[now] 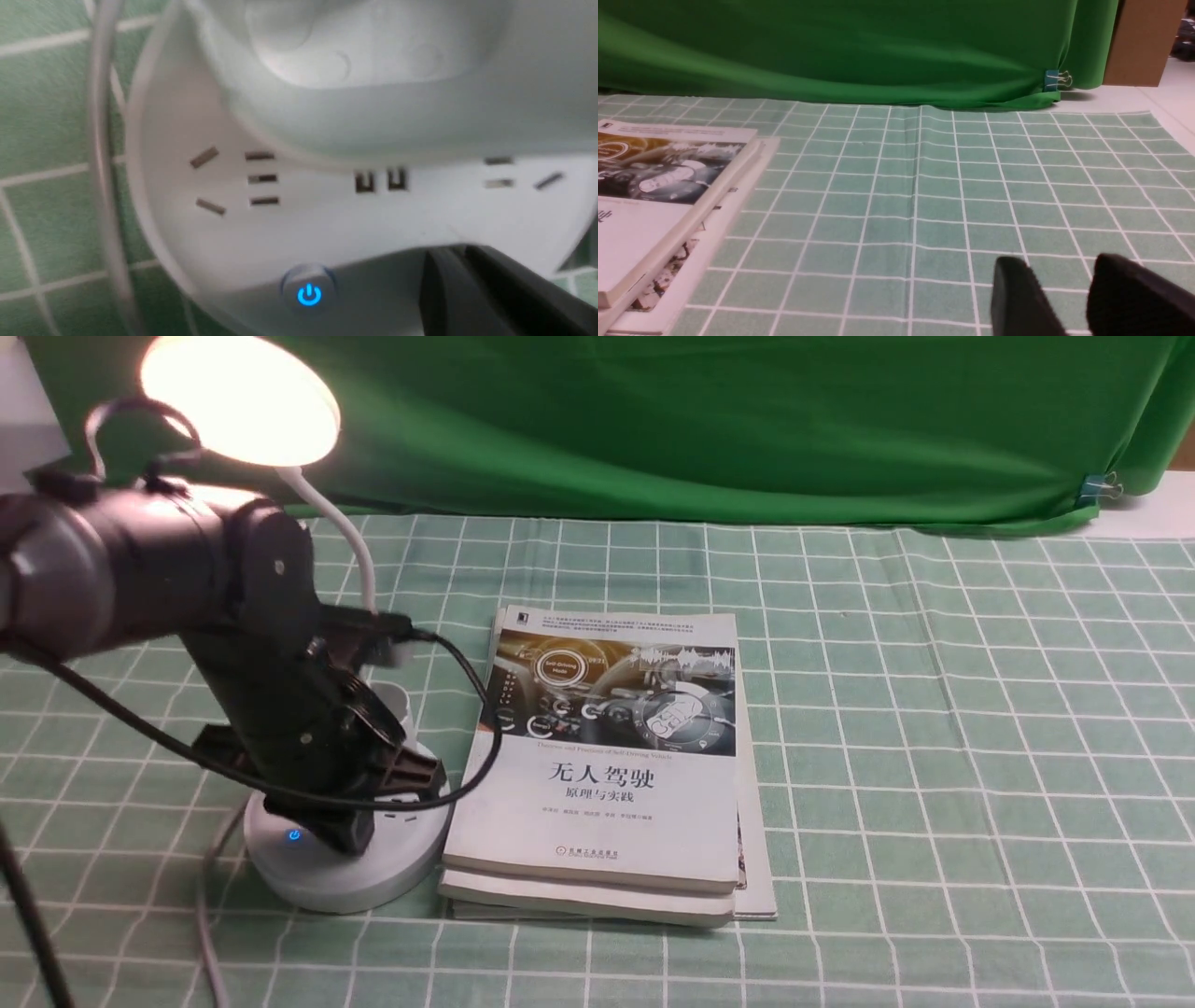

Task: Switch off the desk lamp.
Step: Use the left arm to press the button switch on the lamp holder

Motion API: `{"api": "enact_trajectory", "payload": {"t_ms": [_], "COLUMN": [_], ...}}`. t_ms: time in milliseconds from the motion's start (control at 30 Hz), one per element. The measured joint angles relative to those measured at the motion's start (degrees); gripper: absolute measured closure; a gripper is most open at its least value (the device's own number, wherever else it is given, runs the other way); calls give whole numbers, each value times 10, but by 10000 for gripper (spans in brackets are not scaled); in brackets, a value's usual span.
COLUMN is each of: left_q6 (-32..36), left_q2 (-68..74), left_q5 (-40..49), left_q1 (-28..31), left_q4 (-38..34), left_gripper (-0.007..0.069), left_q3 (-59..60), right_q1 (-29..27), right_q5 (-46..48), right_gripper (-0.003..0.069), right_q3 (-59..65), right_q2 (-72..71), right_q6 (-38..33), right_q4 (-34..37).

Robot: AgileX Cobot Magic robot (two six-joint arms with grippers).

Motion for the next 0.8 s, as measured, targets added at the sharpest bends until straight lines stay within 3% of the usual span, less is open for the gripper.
{"api": "enact_trajectory", "payload": {"t_ms": [800], "left_q6": [10], "left_q2": [-76], "left_q5": [19], "left_q1": [-6], "left_q4": [-6], "left_gripper": [601], "left_q3": [3], "right_q1": [0], "right_q5": [0], "right_gripper": [417], "right_q3": [0], "right_q2": [0], "right_q6": [0], "right_q4": [0]}}
